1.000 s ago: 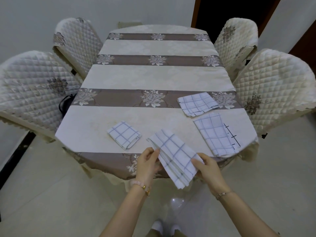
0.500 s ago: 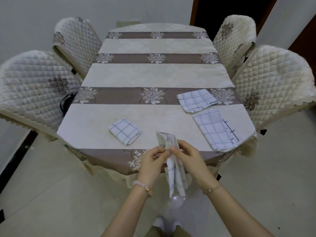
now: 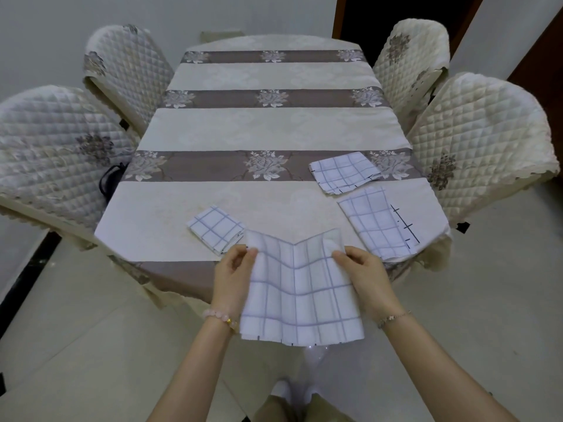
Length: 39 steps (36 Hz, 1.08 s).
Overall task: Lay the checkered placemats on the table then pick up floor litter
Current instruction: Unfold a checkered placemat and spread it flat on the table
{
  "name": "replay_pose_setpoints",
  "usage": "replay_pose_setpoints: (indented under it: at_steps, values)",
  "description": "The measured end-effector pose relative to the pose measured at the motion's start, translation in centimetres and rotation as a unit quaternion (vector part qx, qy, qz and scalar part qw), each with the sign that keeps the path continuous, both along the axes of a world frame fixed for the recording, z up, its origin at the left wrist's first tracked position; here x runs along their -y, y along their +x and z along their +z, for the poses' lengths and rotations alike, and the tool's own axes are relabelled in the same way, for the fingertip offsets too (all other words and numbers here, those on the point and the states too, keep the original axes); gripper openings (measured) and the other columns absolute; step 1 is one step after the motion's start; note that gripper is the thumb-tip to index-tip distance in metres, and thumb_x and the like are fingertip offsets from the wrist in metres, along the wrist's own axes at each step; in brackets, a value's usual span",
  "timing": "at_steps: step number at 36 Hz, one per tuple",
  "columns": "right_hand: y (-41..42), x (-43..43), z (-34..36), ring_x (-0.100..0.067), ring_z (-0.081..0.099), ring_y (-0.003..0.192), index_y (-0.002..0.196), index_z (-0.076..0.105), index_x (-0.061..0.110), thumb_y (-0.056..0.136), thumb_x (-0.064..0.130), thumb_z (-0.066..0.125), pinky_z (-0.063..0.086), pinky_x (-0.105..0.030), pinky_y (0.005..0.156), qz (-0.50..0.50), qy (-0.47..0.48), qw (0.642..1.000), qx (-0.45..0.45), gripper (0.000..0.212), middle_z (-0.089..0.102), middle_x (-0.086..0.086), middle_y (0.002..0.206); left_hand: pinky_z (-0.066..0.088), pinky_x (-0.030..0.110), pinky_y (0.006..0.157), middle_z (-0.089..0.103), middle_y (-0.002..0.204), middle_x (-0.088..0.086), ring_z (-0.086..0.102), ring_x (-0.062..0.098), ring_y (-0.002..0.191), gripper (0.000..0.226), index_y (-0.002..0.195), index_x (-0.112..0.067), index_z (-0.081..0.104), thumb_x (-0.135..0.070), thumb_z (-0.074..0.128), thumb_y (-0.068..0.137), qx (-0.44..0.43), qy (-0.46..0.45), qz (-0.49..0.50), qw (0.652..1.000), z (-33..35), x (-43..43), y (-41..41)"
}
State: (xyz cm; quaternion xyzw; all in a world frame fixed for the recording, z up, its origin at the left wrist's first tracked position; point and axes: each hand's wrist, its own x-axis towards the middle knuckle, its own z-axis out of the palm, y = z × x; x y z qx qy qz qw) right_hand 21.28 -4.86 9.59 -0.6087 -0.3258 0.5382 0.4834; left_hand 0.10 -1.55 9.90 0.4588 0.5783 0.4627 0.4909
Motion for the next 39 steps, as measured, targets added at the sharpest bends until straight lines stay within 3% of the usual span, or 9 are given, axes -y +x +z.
replay_pose_setpoints:
  at_steps: [7,11,16,18,21,24,29,34,39]
  values:
    - [2.9,-0.2,-1.4,-0.014,0.069,0.073,0.087,0.07,0.009,0.091,0.02,0.06,0.058,-0.027,0.063,-0.031,-0.093,0.989,-0.107,0.016,0.074,-0.004,0.084,0.036,0.034,0.074,0.054,0.084,0.014,0.048,0.021,0.078,0.018,0.075,-0.02,0.053,-0.02,0.054,0.093,-0.004,-0.065,0.029,0.997,-1.5,-1.6,-1.9]
    - [3.0,0.6,-2.3,-0.017,0.071,0.08,0.101,0.069,0.007,0.092,0.021,0.058,0.057,-0.031,0.067,0.041,-0.138,0.979,-0.147,0.02,0.074,-0.007,0.093,0.035,0.034,0.075,0.052,0.083,0.012,0.046,0.021,0.079,0.018,0.075,-0.021,0.052,-0.021,0.054,0.093,0.003,-0.083,0.055,0.995,-2.5,-2.2,-1.6]
    - [2.5,2.1,-3.7,-0.011,0.07,0.076,0.102,0.07,0.01,0.089,0.008,0.059,0.055,-0.024,0.063,0.093,-0.165,0.98,-0.056,0.017,0.075,-0.004,0.092,0.037,0.029,0.064,0.056,0.07,0.003,0.048,0.018,0.069,0.014,0.08,-0.015,0.052,-0.019,0.053,0.094,-0.006,-0.094,0.08,0.992,-3.7,-2.3,-1.5]
    - [2.4,2.4,-4.0,-0.012,0.07,0.077,0.101,0.07,0.009,0.089,0.007,0.059,0.055,-0.023,0.064,0.083,-0.168,0.982,-0.036,0.016,0.075,-0.004,0.091,0.037,0.027,0.068,0.057,0.083,0.007,0.049,0.019,0.078,0.004,0.094,-0.011,0.051,-0.015,0.051,0.094,-0.044,-0.097,0.072,0.992,-3.9,-2.2,-1.3]
    - [2.2,2.6,-4.2,-0.013,0.07,0.075,0.1,0.069,0.005,0.09,0.005,0.058,0.054,-0.022,0.061,0.047,-0.166,0.984,-0.039,0.015,0.074,-0.006,0.09,0.042,0.032,0.083,0.053,0.114,0.01,0.053,0.022,0.096,0.032,0.124,-0.005,0.044,-0.007,0.052,0.092,-0.171,-0.09,0.061,0.979,-3.9,-1.7,-0.9]
    - [1.9,2.6,-3.9,-0.013,0.07,0.075,0.1,0.069,0.004,0.089,0.005,0.059,0.055,-0.022,0.061,0.029,-0.157,0.986,-0.044,0.015,0.073,-0.009,0.093,0.042,0.036,0.099,0.052,0.125,0.01,0.051,0.025,0.114,0.038,0.126,-0.005,0.049,-0.008,0.058,0.089,-0.284,-0.028,-0.032,0.958,-3.4,-0.4,0.2]
    - [0.9,2.4,-2.7,-0.027,0.069,0.098,0.105,0.069,0.005,0.089,0.011,0.061,0.056,-0.042,0.088,0.041,-0.131,0.987,-0.082,0.019,0.072,-0.016,0.105,0.038,0.011,0.087,0.059,0.115,-0.012,0.052,0.002,0.109,0.026,0.113,-0.023,0.059,-0.029,0.062,0.087,-0.22,-0.005,-0.233,0.947,-2.2,3.1,3.7]
    - [-0.4,2.2,-1.1,-0.023,0.069,0.1,0.106,0.071,0.008,0.094,0.022,0.054,0.056,-0.026,0.069,0.061,-0.088,0.98,-0.167,0.025,0.072,-0.015,0.106,0.045,0.018,0.092,0.06,0.116,-0.017,0.053,-0.005,0.111,0.041,0.116,-0.031,0.055,-0.041,0.069,0.078,-0.116,-0.053,-0.26,0.957,-1.4,4.6,5.4]
    - [-1.0,2.5,-0.8,-0.018,0.07,0.092,0.108,0.069,0.01,0.093,0.013,0.056,0.055,-0.024,0.067,0.047,-0.072,0.98,-0.18,0.02,0.073,-0.013,0.102,0.05,0.012,0.08,0.063,0.108,-0.016,0.058,-0.013,0.099,0.031,0.101,-0.032,0.054,-0.023,0.073,0.079,-0.055,-0.049,-0.227,0.971,-1.5,4.8,5.3]
